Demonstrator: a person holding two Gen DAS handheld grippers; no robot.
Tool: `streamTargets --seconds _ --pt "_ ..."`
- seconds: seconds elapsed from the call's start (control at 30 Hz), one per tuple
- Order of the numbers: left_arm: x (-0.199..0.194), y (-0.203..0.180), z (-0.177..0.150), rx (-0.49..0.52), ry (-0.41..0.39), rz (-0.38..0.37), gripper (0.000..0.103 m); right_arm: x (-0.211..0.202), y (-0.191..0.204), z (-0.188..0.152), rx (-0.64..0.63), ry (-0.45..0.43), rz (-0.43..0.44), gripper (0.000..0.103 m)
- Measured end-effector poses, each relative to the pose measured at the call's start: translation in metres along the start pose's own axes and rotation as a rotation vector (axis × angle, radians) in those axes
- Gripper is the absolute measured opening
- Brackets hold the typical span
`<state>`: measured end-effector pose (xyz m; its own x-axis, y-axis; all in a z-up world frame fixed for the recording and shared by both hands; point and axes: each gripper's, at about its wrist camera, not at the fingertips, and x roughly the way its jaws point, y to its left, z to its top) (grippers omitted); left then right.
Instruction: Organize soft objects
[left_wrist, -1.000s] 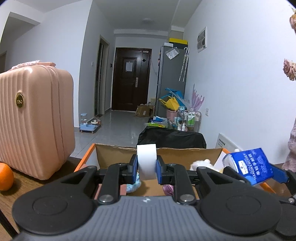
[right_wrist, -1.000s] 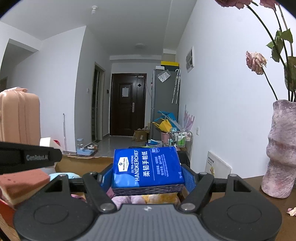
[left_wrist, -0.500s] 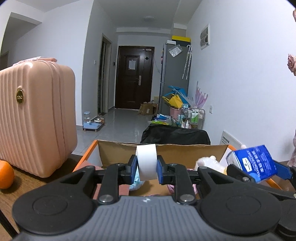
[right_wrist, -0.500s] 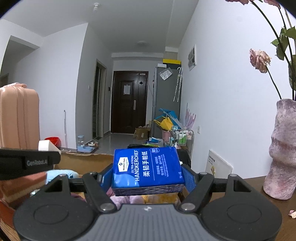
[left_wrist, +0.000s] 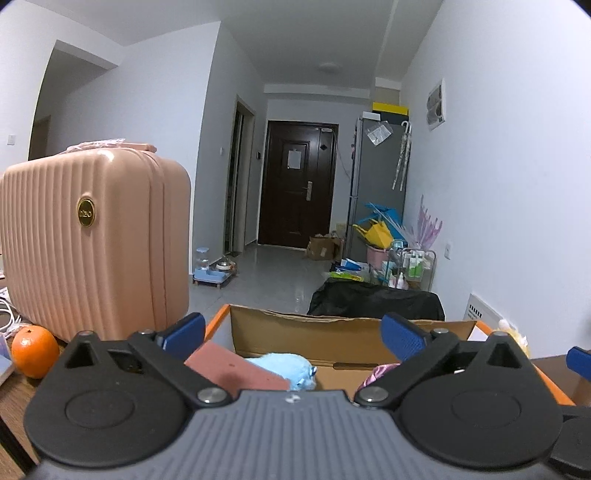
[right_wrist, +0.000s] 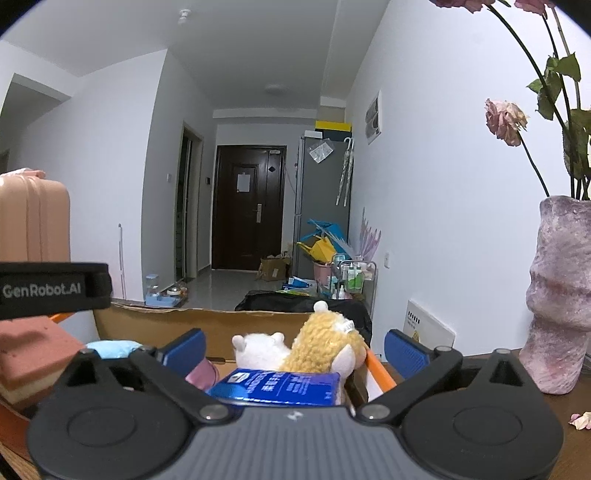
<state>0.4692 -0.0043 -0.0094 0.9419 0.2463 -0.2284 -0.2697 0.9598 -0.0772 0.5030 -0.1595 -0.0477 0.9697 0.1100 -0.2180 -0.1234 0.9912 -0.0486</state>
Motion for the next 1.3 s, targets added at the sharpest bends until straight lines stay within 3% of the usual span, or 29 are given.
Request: streamTargets --seconds 0.5,0.93,1.3 --pt "-0.001 0.005 0.003 -0.018 0.024 0.008 0.103 -0.008 -0.002 -0.002 0.0 -0.006 -0.014 0.103" --pt "-0.035 0.018 0.001 -0.033 0.014 -0.029 0.103 -0.045 -0.006 -0.003 -0.004 -0.085 0.001 0.103" --pt "-0.08 0.034 -0.006 0.01 -0.012 -0.057 0.103 -0.093 -0.014 -0.012 -0.007 -0.1 0.01 0.103"
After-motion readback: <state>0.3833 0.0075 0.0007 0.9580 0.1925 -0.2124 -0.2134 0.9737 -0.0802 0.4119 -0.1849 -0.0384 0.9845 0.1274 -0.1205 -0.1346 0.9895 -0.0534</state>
